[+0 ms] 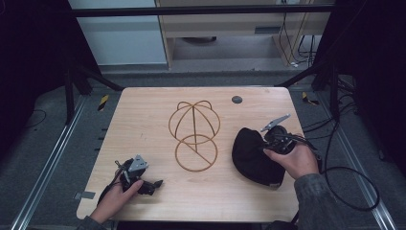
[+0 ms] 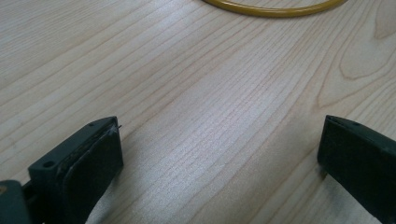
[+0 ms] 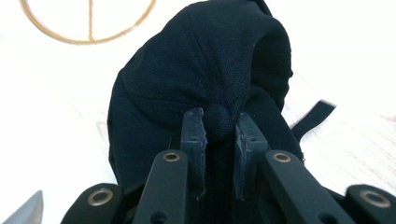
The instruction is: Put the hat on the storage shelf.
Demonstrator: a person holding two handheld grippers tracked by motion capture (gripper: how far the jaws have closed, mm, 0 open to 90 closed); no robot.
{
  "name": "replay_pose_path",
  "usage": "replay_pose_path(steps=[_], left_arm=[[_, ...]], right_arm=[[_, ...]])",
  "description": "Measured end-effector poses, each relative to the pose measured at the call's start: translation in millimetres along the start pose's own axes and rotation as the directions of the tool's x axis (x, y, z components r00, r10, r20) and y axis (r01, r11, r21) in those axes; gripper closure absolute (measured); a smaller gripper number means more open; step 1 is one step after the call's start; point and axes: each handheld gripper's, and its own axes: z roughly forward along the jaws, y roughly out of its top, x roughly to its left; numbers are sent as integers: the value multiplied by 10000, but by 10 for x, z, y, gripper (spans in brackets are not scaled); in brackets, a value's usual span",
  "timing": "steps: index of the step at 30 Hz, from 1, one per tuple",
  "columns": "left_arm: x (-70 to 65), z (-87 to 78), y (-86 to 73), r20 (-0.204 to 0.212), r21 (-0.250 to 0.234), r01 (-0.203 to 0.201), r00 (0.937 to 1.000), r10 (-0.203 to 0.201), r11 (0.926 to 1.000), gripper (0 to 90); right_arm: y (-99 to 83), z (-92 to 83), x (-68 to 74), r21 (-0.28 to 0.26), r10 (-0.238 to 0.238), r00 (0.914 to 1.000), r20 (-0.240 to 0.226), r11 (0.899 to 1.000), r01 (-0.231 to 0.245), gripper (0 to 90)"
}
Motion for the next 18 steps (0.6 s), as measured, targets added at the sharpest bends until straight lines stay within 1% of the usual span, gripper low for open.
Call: replay_pose_path(steps=[1,2,3,4,5,6,7,8,9,10,11,14,15,16,17,18], left_arm=[[0,0,0,1,-1,2,10000,-2,10000,0],[-1,0,0,-8,1,2,10000,-2,10000,0],[-1,0,0,-10,1,1,10000,-1,10000,0],[-1,0,0,-8,-1,2,10000,-2,10000,0],[0,0,0,-9,1,-1,10000,1,10000,0],[0,0,0,-9,1,-1,10000,1,10000,0],[-1,0,0,-10,0,4,10000,-4,10000,0],[-1,0,0,-9,-1,3,10000,-3,10000,0],[-1,0,0,-9,1,0,10000,0,10000,0],[0,0,0,1,-2,2,10000,-2,10000,0],[-1,0,0,-9,2,1,10000,-1,10000,0],[0,0,0,1,-1,1,10000,-1,10000,0],[-1,0,0,-8,2,1,10000,-1,10000,0],[-1,0,0,-9,0,1,10000,-1,10000,0],[-1,0,0,-9,0,4,10000,-4,10000,0],[-1,0,0,-7,1,2,10000,-2,10000,0]], right_arm=[[-14,-61,1,-261,57,10000,-38,9996,-58,774],[-23,-106,5,-444,183,9998,-62,9988,-186,774],[-41,-178,1,-746,325,9994,-128,9967,-333,776],[-41,-178,1,-746,325,9994,-128,9967,-333,776],[-60,-251,1,-1075,382,9992,-89,9934,-389,776],[-60,-251,1,-1075,382,9992,-89,9934,-389,776],[-76,-324,11,-1386,467,9989,-27,9892,-466,777],[-76,-324,11,-1386,467,9989,-27,9892,-466,777],[-94,-393,25,-1768,485,9988,5,9831,-476,777],[-94,-393,25,-1768,485,9988,5,9831,-476,777],[-100,-423,34,-1868,523,9986,4,9811,-513,777],[-121,-496,53,-2249,535,9986,-40,9729,-530,777],[-137,-536,68,-2491,552,9985,-56,9669,-548,777],[-137,-536,68,-2491,552,9985,-56,9669,-548,777],[-154,-575,81,-2657,575,9983,-71,9624,-573,778],[-154,-575,81,-2657,575,9983,-71,9624,-573,778]])
